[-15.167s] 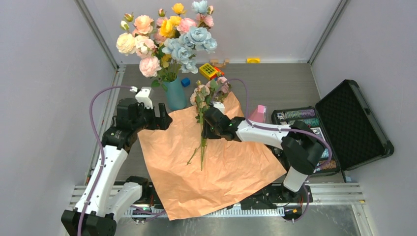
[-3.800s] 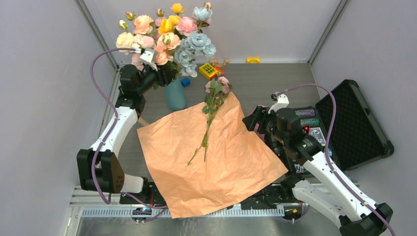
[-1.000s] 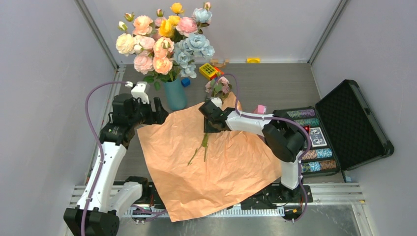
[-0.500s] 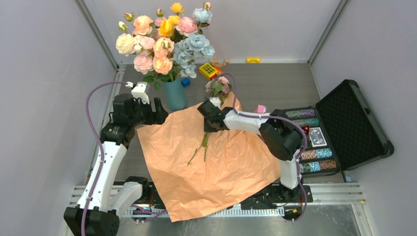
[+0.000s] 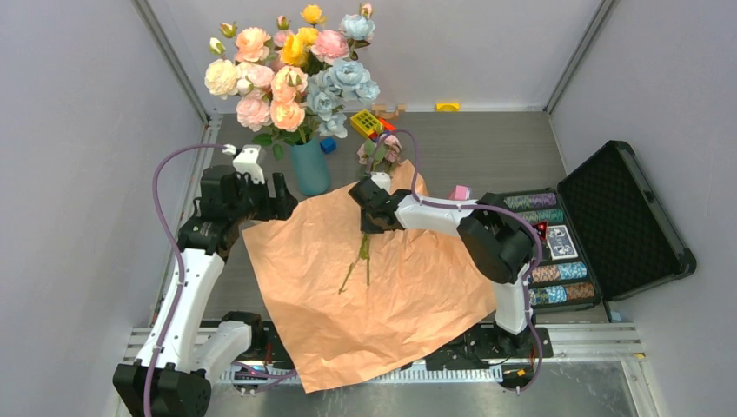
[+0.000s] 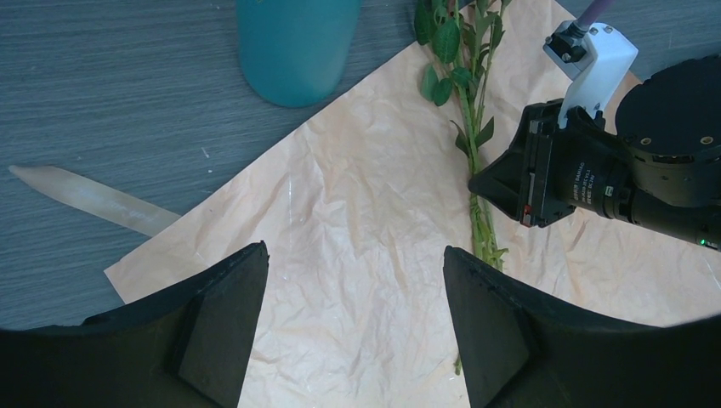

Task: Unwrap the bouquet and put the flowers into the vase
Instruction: Pick up the fake flower from the wrapping paper.

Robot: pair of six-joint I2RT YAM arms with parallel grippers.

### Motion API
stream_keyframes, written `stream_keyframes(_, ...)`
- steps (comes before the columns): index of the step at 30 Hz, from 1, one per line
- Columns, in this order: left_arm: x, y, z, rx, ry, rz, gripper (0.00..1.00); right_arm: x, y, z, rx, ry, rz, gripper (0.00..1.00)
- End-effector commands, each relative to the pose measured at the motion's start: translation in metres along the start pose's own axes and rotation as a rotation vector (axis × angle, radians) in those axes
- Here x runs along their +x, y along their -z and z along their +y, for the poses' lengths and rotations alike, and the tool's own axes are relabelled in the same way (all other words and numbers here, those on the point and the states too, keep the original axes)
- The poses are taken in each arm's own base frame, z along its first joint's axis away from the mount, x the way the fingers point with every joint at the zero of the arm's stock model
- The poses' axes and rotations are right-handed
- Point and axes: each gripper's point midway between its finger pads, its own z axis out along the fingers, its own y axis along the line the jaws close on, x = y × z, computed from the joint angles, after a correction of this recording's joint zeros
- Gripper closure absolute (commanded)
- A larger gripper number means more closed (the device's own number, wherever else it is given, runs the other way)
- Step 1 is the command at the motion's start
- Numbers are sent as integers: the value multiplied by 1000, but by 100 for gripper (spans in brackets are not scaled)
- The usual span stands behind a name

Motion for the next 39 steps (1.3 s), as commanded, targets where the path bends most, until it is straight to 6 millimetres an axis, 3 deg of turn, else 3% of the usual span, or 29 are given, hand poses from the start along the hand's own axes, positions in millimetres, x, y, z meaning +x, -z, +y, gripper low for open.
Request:
stream_keyframes(1,0,0,3,-9,-15,-1,22,-29,24,10,-31,-39,-93,92)
stream_keyframes(19,0,1,2,-8,-16,-4,22,-39,51,10,-74,-60,-142,94)
stream_keyframes(30,0,1,2,-3,-15,-2,23,-9,24,0,-46,-34,-59,88)
stream_keyframes(39,0,0,0,4,-13,1,22,-4,20,0,-53,-25,-45,76)
